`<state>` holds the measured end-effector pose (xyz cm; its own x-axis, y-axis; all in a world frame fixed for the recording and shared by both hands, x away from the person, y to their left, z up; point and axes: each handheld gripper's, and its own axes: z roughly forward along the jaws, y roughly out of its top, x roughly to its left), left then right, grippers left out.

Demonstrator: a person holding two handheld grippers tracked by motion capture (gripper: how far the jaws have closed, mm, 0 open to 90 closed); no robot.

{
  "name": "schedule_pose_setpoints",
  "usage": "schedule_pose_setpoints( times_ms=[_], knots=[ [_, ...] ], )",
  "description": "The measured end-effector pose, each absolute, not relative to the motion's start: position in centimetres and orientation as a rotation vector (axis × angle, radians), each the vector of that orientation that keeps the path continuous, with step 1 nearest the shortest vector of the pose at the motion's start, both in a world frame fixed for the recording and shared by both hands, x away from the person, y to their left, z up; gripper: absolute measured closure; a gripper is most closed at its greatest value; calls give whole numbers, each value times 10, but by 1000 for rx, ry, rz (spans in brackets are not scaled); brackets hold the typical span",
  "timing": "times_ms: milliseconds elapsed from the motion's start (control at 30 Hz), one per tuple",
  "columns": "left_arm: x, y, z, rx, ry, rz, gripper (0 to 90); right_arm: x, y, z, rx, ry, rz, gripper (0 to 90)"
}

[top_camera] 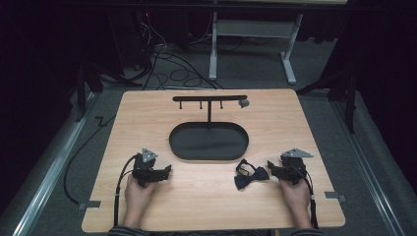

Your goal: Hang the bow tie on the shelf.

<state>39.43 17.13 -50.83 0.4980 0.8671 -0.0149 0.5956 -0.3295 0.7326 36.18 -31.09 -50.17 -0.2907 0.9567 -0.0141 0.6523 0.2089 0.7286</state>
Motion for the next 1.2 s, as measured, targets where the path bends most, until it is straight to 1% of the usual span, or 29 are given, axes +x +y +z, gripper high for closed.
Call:
schedule_pose_setpoints(
  times_ms=[800,867,967,1200],
  knots=[
    [394,171,-508,2053,1194,501,177,360,-309,-502,1496,2022,866,391],
    [394,171,-508,2057,1194,500,177,360,-309,-502,1494,2019,868,408],
    [394,171,-508,2057,1194,500,177,360,-311,-500,1494,2021,868,489],
    [394,171,-508,2057,1194,500,177,354,-310,-491,1472,2018,936,527]
  ],
)
